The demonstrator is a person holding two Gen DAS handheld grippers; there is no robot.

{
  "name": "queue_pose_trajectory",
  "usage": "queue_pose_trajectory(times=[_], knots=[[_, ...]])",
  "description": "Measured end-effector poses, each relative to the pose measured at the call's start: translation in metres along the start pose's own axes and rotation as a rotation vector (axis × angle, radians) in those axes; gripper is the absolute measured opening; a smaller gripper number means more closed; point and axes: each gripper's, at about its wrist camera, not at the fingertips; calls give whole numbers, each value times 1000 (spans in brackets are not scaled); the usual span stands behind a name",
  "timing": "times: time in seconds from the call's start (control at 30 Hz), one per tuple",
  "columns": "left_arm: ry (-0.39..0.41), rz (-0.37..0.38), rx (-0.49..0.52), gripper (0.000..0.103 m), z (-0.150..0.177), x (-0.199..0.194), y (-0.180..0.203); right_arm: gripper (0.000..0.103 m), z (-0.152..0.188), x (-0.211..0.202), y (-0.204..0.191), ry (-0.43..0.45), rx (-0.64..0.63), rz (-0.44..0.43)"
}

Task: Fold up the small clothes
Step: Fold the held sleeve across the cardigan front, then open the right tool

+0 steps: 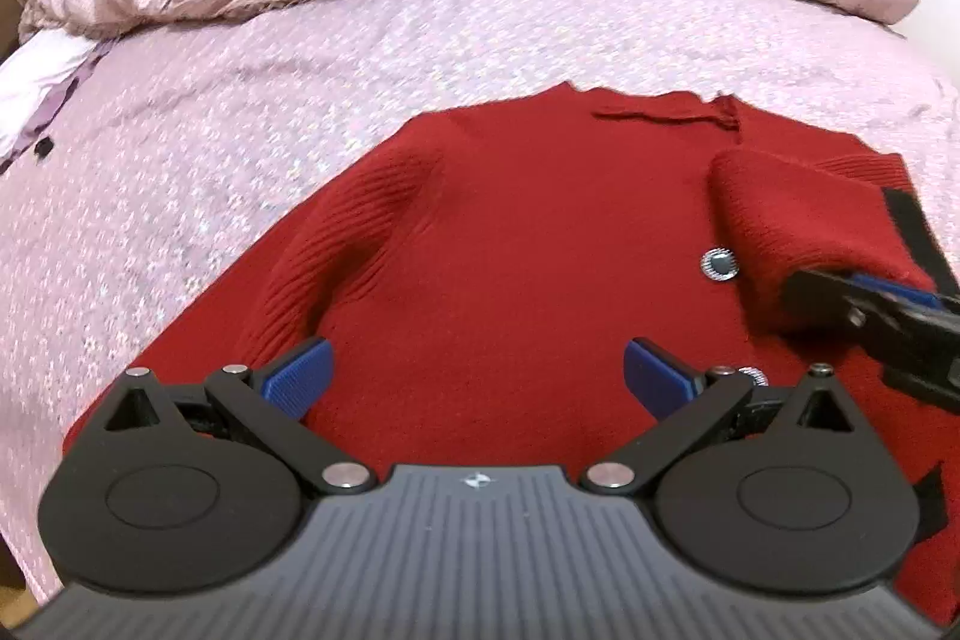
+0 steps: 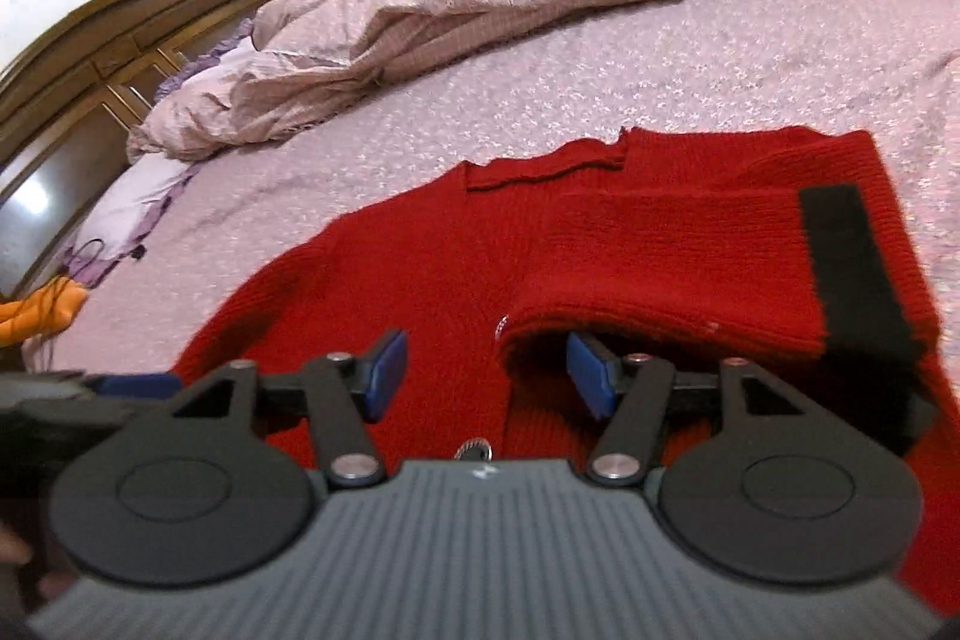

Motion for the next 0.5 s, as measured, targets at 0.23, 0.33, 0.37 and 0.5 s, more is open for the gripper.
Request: queue_pose_trajectory(times=[0.23, 0.33, 0.37, 0.5], knots=[[-2, 70, 66, 103, -12, -11, 30, 62, 7, -38, 19, 11, 66, 49], [-4, 94, 106, 103, -17, -13, 49, 62, 12, -49, 35, 18, 110, 76], [-5, 103, 121, 103, -18, -13, 57, 62, 13, -52, 40, 22, 122, 88], [9, 105, 197, 103, -22, -13, 90, 62, 20, -61, 61, 37, 158, 135]])
Point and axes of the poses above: each gripper's, at about its wrist camera, not at the fingertips, and x roughly the way its jaws point, y to its right, z to its underside, and after that the axes turned 13 degrees about -y, right-handed
